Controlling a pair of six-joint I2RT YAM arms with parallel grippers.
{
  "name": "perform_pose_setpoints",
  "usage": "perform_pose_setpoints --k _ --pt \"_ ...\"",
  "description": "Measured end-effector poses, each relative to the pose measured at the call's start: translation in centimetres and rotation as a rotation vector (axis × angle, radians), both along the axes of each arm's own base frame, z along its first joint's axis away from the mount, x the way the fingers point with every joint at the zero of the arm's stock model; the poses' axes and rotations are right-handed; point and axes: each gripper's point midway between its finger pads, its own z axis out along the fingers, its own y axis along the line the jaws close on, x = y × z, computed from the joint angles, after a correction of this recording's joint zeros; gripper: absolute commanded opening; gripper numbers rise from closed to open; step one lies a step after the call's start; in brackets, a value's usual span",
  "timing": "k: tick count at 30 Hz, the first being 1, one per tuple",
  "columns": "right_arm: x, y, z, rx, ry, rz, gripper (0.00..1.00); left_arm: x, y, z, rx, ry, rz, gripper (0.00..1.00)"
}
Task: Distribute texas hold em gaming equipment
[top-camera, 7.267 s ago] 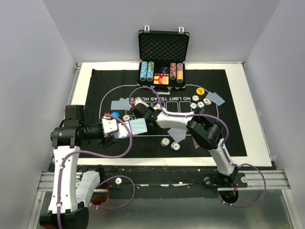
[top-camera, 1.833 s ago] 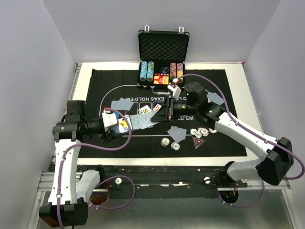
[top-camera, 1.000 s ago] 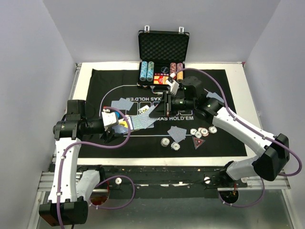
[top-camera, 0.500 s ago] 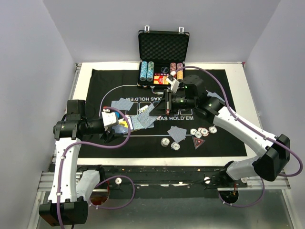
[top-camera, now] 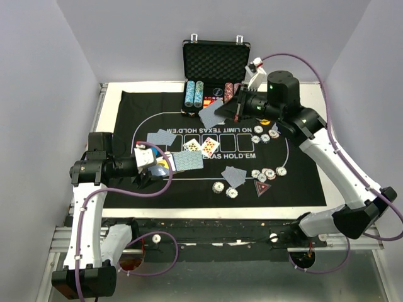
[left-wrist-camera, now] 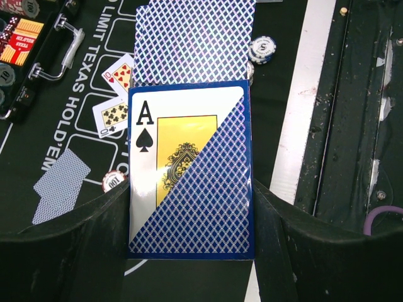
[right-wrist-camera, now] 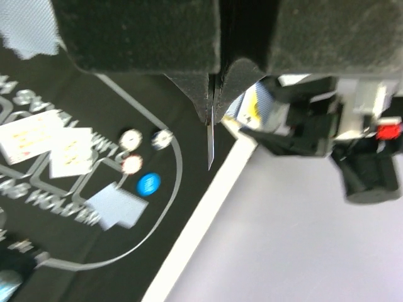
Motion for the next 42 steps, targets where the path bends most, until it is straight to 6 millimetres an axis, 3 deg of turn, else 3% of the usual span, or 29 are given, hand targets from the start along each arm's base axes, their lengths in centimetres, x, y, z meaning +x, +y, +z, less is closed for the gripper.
perform_pose_setpoints --k 3,6,8,11,14,16,18,21,27,34,42 --pt "2.4 -1.7 0.5 -0.094 -0.109 -0.118 0.01 -0.1 0.0 0.1 0.0 -0.005 0.0 0.36" --pt "5.5 -3.7 -2.0 -0.248 -0.163 -0.252 0.01 -0.2 0.0 0.2 0.0 -0.013 0.001 0.36" --pt "7.9 -4.7 -5.0 -0.373 -0.172 -0.327 0.01 -0.4 0.0 0.2 0.0 -0.016 0.001 0.36" --pt "11.0 -6.4 -11.3 -0.598 -0.153 -0.403 0.01 -0.7 0.0 0.1 0.0 -0.016 0.002 0.36" --pt "12.9 -8.2 -17.7 -0.844 -0.138 -0.439 0.01 -0.9 -0.1 0.2 -0.001 -0.016 0.003 0.36" --pt "13.6 -8.8 -20.4 -0.988 -0.162 -0.444 0.01 -1.1 -0.1 0.2 -0.001 -0.014 0.003 0.36" --pt "14.0 -8.7 -21.9 -1.11 -0.221 -0.443 0.01 -1.2 -0.1 0.2 -0.001 -0.013 0.003 0.36" --pt "14.1 -7.2 -22.5 -1.232 -0.334 -0.429 0.01 -1.3 -0.1 0.2 -0.002 -0.009 0.004 0.36" --pt "14.1 -4.6 -24.8 -1.341 -0.434 -0.4 0.01 -1.4 -0.1 0.2 -0.002 -0.009 0.005 0.36" --pt "13.6 -4.9 -30.1 -1.448 -0.417 -0.347 0.01 -1.5 -0.1 0.3 -0.002 -0.012 0.007 0.36" --pt "12.8 -4.4 -32.0 -1.421 -0.383 -0.316 0.03 -1.5 -0.1 0.3 -0.002 -0.011 0.007 0.36"
